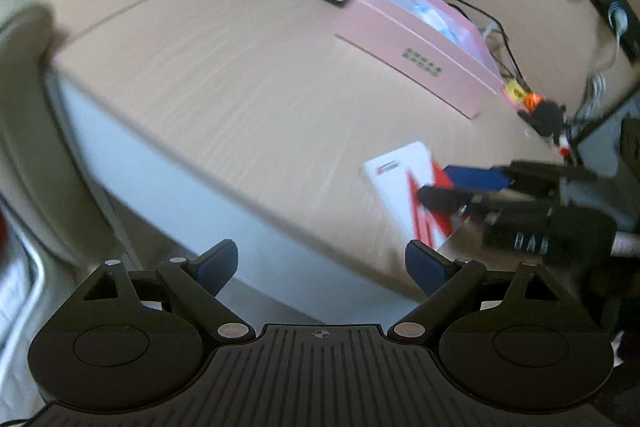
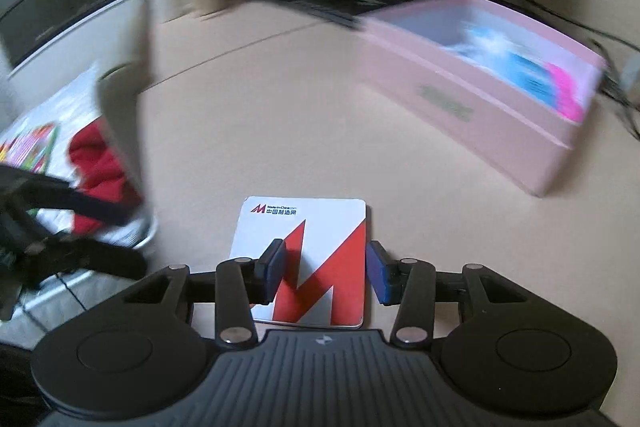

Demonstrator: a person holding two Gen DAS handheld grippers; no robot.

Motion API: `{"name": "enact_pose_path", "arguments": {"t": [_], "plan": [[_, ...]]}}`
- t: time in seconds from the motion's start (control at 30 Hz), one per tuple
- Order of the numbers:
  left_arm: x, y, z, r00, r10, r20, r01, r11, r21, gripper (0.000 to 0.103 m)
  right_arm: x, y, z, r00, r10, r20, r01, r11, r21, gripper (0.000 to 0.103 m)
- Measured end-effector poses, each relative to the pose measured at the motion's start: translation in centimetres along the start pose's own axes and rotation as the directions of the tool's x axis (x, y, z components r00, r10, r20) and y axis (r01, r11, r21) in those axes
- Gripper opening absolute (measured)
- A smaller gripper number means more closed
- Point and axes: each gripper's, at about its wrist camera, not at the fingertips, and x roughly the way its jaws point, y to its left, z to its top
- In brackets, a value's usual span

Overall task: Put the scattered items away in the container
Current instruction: 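Swing the held red-white card around and back toward the pink box with the right gripper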

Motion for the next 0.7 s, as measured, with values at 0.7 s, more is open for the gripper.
{"name": "enact_pose_path", "arguments": {"t": [0.7], "plan": [[1.0, 2.3, -1.1, 0.989, -0.144, 0.026, 0.145, 0.946, -0.290, 0.054, -2.3, 5.0, -1.6, 0.997, 0.076, -0.023, -0.079, 0.976, -0.203, 0.060]]}}
